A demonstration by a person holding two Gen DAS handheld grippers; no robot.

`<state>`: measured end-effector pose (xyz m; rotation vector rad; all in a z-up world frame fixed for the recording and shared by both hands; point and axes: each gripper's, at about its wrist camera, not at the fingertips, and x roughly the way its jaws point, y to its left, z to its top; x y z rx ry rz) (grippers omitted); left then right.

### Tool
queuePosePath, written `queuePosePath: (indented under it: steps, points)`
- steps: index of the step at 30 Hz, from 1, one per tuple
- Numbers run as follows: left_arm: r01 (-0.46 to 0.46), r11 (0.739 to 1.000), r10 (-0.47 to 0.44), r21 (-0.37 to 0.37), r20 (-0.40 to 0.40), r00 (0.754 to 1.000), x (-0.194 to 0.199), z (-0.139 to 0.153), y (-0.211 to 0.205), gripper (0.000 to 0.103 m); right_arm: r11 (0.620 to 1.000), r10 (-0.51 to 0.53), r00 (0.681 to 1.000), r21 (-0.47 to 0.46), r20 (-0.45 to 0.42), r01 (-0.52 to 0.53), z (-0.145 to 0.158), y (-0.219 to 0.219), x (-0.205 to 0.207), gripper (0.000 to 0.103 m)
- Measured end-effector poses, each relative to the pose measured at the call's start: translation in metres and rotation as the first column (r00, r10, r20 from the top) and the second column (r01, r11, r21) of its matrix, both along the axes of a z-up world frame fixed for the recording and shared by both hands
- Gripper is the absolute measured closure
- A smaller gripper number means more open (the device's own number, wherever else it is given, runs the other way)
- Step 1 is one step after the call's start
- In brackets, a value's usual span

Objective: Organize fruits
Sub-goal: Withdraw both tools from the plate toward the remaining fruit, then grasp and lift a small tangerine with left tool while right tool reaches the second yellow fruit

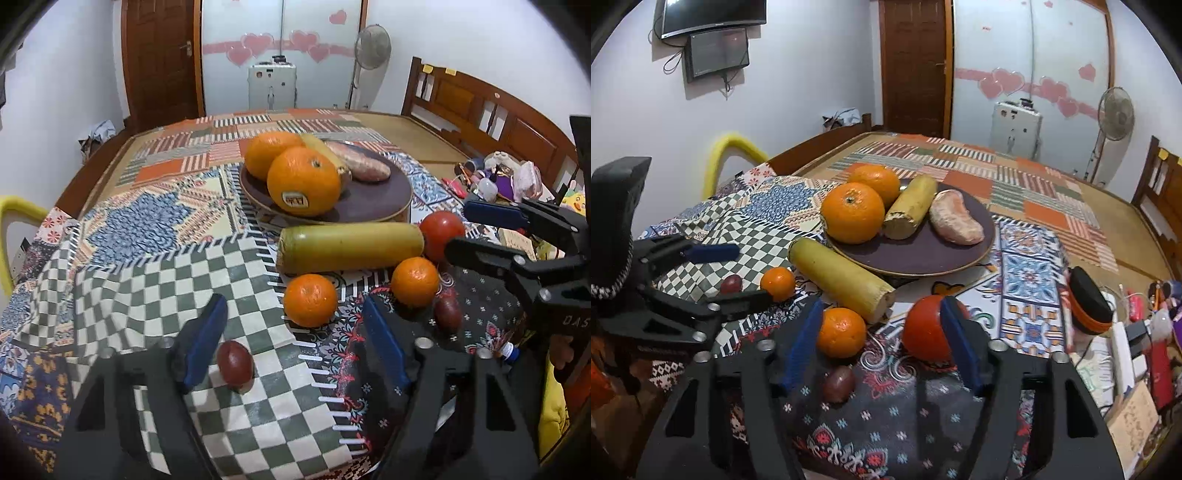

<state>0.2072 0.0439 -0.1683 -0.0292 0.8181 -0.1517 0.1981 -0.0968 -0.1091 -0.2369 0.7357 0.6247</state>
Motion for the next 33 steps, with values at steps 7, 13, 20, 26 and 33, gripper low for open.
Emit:
queuePosePath:
  steps: [7, 13, 20, 26, 33]
  points:
    - [0.034, 0.999, -0.035, -0.035, -0.035, 0.999, 0.014, -0.016, 0.001, 0.056, 1.0, 0.018, 1.0, 0.003, -0.026, -0.018, -0.009, 0.011, 0.015, 0.057]
    - [0.058, 0.997, -0.059, -0.051, -0.024, 0.998, 0.016, -0.016, -0.002, 0.069, 0.999, 0.036, 0.998, 0.003, -0.045, -0.036, -0.012, 0.014, 0.016, 0.067]
    - [0.037, 0.996, -0.039, -0.078, -0.031, 0.999, 0.024, -0.016, 0.006, 0.069, 0.999, 0.034, 0.998, -0.003, -0.046, -0.034, -0.01, 0.015, 0.013, 0.069]
    - [0.016, 0.999, -0.017, -0.047, -0.018, 1.0, 0.018, -0.014, 0.012, 0.069, 0.999, 0.04, 0.995, -0.031, -0.089, -0.043, -0.015, 0.018, 0.017, 0.068]
    - [-0.002, 0.999, 0.004, -0.051, 0.033, 0.999, 0.001, 0.001, 0.027, 0.069, 0.999, 0.053, 0.991, 0.003, -0.12, -0.053, -0.015, 0.023, 0.02, 0.068]
